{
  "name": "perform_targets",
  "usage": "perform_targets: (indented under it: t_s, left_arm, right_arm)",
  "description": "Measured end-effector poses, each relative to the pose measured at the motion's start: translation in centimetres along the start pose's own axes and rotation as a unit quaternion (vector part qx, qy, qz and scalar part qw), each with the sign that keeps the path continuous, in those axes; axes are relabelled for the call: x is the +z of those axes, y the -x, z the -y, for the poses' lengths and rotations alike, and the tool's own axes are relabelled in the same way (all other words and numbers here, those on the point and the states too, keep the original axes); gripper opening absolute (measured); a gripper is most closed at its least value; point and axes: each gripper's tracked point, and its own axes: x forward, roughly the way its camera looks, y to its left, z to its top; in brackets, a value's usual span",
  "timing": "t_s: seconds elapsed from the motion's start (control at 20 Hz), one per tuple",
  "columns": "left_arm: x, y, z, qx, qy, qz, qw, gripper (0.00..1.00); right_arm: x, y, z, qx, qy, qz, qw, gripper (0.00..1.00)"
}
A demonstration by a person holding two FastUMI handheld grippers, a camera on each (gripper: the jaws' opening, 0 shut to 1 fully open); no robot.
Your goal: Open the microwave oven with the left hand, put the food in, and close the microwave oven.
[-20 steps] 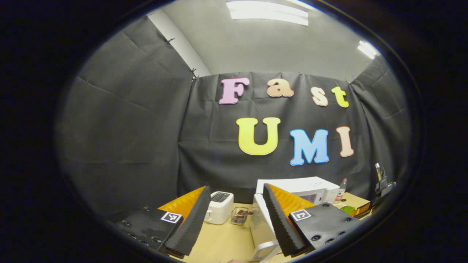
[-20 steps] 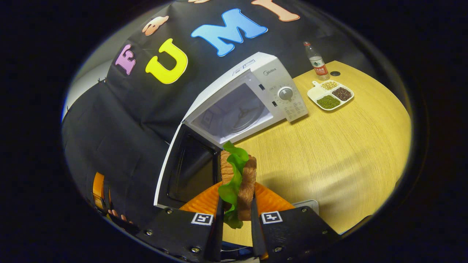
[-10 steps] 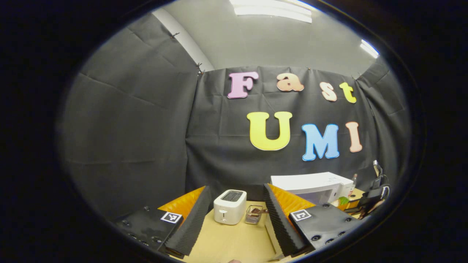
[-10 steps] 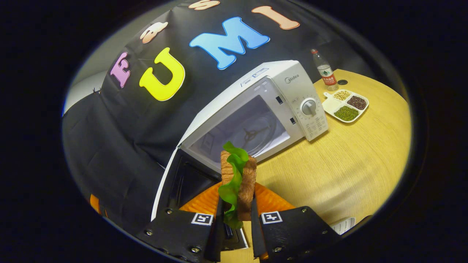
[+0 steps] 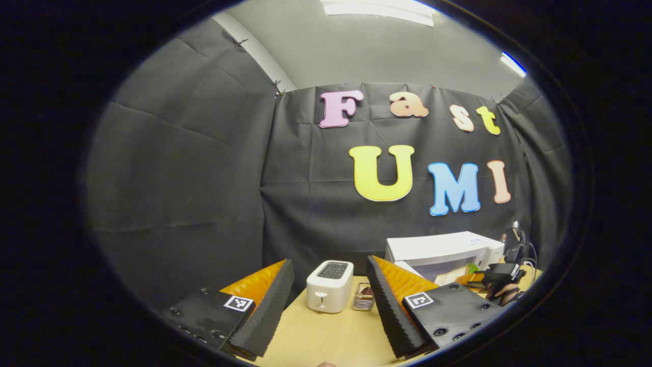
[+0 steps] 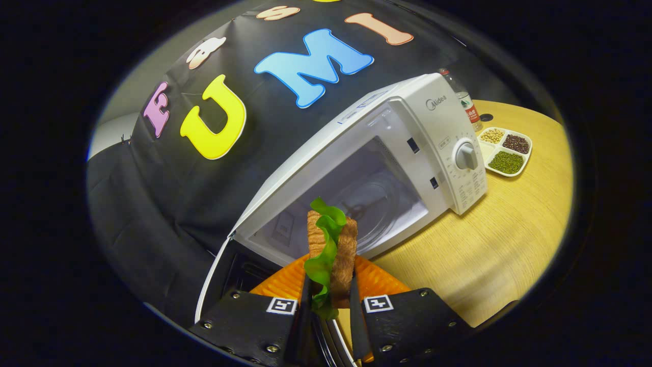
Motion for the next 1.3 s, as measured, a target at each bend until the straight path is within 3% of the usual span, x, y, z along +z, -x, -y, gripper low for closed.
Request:
perform_targets:
  t_s: [0.05, 0.1, 0.15, 0.25, 0.6, 0.95, 1.1, 1.15, 1.3]
  left_arm:
    - [-0.3, -0.3, -0.4, 0.001, -0.002, -0.005, 1.000, 0.92]
    - [-0.9, -0.5, -0.7, 0.003, -0.003, -0.011, 1.000, 0.96]
    - [-1.2, -0.6, -1.2, 0.005, -0.006, -0.018, 1.000, 0.89]
    - [-1.2, -0.8, -2.1, 0.011, -0.014, -0.024, 1.000, 0.96]
    - [-1.9, -0.7, -3.3, 0.027, -0.047, -0.029, 0.998, 0.96]
    - [-1.4, -0.3, -4.6, 0.049, -0.059, -0.022, 0.997, 0.96]
    - [-1.3, -0.4, -4.6, 0.050, -0.054, -0.020, 0.997, 0.96]
    - [-1.3, -0.4, -4.5, 0.049, -0.051, -0.021, 0.997, 0.96]
    - [-1.8, -0.5, -4.1, 0.046, -0.048, -0.021, 0.998, 0.96]
  right_arm:
    - [0.2, -1.0, -0.2, 0.003, -0.003, 0.009, 1.000, 0.33]
    - [0.3, -1.9, -0.4, 0.003, -0.006, 0.017, 1.000, 0.33]
    - [0.5, -2.8, -0.6, 0.005, -0.008, 0.027, 1.000, 0.33]
    - [0.7, -4.8, -1.0, 0.013, -0.002, 0.042, 0.999, 0.33]
    - [-0.2, -9.7, 0.4, 0.010, 0.034, 0.049, 0.998, 0.33]
    - [0.2, -11.7, 4.4, -0.062, 0.051, 0.053, 0.995, 0.37]
    - [0.9, -11.9, 5.2, -0.091, 0.079, 0.062, 0.991, 0.49]
    - [1.3, -12.1, 5.6, -0.105, 0.100, 0.066, 0.987, 0.63]
    - [1.6, -11.8, 6.7, -0.132, 0.133, 0.061, 0.980, 0.80]
